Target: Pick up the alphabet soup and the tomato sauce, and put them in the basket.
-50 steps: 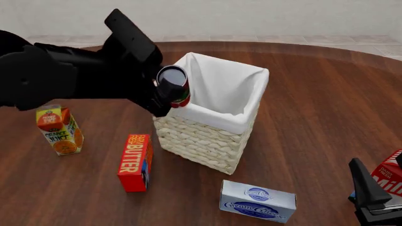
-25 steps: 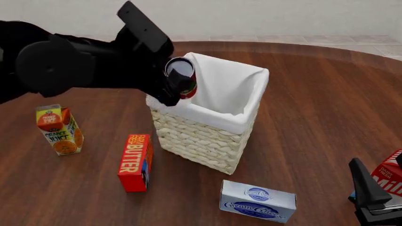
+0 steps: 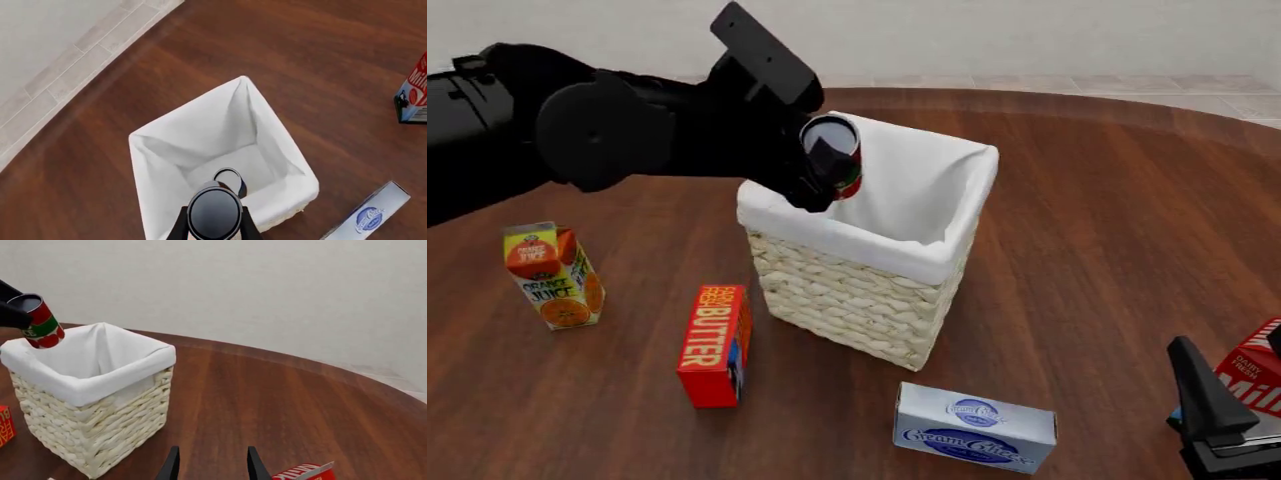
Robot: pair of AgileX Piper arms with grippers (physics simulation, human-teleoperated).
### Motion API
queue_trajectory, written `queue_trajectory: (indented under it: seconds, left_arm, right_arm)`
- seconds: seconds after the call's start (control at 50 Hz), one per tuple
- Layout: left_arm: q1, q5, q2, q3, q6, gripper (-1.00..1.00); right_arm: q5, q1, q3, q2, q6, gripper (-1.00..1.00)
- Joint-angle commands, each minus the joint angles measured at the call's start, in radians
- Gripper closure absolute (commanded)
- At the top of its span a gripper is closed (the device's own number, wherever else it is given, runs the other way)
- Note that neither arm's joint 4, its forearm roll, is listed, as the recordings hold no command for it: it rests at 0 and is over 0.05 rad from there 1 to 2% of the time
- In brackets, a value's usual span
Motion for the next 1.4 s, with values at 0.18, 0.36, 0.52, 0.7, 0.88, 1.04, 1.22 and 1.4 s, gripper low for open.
queue_trajectory:
  seconds: [0.18,0.36,0.52,0.7,0.88,1.04,1.22,1.4]
  left_arm:
    - [-0.005,-0.022,0.052,-0.032,0.014,1.00]
    - [-0.006,-0.023,0.075,-0.049,0.018,1.00]
    - [-0.012,-0.026,0.103,-0.075,0.020,1.00]
    - [-0.022,-0.031,0.132,-0.097,0.021,1.00]
    - [-0.028,-0.034,0.162,-0.124,0.021,1.00]
    - [-0.041,-0.042,0.184,-0.139,0.017,1.00]
    - [-0.051,-0.048,0.208,-0.154,0.017,1.00]
    - [-0.063,-0.052,0.233,-0.171,0.014,1.00]
  right_arm:
    - [0.001,-0.001,0.000,0.000,0.000,-1.00]
    - [0.001,-0.002,0.000,0.000,0.004,-1.00]
    - [0.000,-0.002,0.000,0.001,0.005,-1.00]
    - [-0.005,-0.003,0.000,0.006,0.008,-1.00]
    - [-0.003,0.000,0.000,0.004,0.006,-1.00]
    - [-0.001,-0.001,0.000,0.001,0.008,-1.00]
    - [0.000,-0.001,0.000,0.000,0.006,-1.00]
    - [0.001,-0.006,0.000,0.001,0.004,-1.00]
